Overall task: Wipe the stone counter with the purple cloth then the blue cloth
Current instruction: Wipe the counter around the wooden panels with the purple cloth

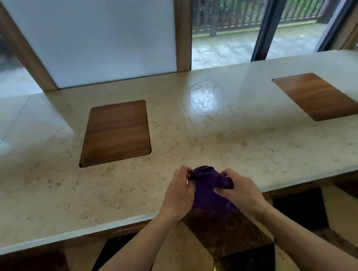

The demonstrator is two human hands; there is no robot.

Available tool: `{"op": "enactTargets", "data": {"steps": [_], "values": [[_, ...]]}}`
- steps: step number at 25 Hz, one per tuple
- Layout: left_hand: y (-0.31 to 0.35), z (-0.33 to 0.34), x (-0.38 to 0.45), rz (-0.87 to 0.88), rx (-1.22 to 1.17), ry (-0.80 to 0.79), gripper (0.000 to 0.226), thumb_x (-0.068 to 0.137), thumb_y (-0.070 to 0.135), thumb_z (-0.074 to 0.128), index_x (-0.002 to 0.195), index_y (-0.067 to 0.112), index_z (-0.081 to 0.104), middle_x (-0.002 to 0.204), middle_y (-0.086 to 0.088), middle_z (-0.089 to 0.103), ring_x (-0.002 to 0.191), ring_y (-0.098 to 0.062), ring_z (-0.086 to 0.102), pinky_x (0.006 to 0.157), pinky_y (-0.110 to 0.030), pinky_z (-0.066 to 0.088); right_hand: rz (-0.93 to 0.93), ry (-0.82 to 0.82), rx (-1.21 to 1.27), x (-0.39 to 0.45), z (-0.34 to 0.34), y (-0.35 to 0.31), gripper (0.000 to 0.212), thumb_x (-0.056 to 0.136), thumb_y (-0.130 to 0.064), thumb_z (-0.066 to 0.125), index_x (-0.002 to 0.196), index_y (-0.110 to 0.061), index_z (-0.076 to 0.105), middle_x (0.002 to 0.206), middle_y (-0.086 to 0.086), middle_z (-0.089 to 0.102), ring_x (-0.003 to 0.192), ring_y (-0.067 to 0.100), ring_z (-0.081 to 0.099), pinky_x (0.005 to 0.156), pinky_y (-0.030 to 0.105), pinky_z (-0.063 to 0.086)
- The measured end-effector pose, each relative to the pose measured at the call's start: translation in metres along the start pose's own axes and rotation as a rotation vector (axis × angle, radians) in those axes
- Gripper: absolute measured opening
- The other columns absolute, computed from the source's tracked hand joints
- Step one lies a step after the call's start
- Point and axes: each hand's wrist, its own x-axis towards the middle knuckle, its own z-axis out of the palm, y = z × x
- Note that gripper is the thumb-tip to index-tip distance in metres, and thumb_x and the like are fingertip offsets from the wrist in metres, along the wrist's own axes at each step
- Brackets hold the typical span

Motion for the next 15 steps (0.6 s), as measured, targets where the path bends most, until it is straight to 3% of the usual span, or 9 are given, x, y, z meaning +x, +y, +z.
{"op": "enactTargets", "data": {"steps": [3, 8, 13, 15], "values": [[0.046, 0.007, 0.004, 0.155, -0.038, 0.036, 0.015, 0.104, 0.013, 0.040, 0.107, 0.023, 0.051, 0.108, 0.004, 0.054, 0.092, -0.008, 0.056, 0.074, -0.026, 0.055, -0.022, 0.000, 0.064, -0.026, -0.052, -0.006, 0.033, 0.091, -0.026, 0.068, 0.119, -0.026, 0.051, 0.103, -0.009, 0.067, 0.091, 0.010, 0.066, 0.074, 0.032, 0.062], [0.128, 0.035, 0.014, 0.344, -0.127, 0.020, 0.018, 0.103, 0.012, 0.040, 0.109, 0.028, 0.047, 0.110, 0.006, 0.056, 0.092, -0.012, 0.059, 0.074, -0.038, 0.057, -0.027, 0.152, 0.096, -0.074, -0.148, -0.007, 0.035, 0.091, -0.013, 0.066, 0.119, -0.024, 0.049, 0.104, -0.008, 0.066, 0.093, 0.010, 0.065, 0.071, 0.024, 0.059], [0.222, 0.084, 0.019, 0.519, -0.183, -0.005, 0.016, 0.104, 0.011, 0.041, 0.109, 0.026, 0.046, 0.108, 0.009, 0.056, 0.091, -0.006, 0.058, 0.071, -0.022, 0.054, -0.012, 0.397, 0.090, -0.129, -0.236, 0.019, 0.036, 0.090, -0.020, 0.070, 0.119, -0.028, 0.050, 0.105, -0.012, 0.065, 0.097, 0.010, 0.064, 0.079, 0.026, 0.060], [0.257, 0.113, 0.019, 0.562, -0.203, -0.044, 0.015, 0.104, 0.011, 0.041, 0.109, 0.024, 0.047, 0.108, 0.005, 0.057, 0.092, -0.010, 0.060, 0.073, -0.024, 0.056, 0.010, 0.495, 0.071, -0.153, -0.267, 0.038, 0.040, 0.088, -0.024, 0.072, 0.121, -0.029, 0.051, 0.106, -0.013, 0.065, 0.098, 0.008, 0.064, 0.083, 0.029, 0.059]]}}
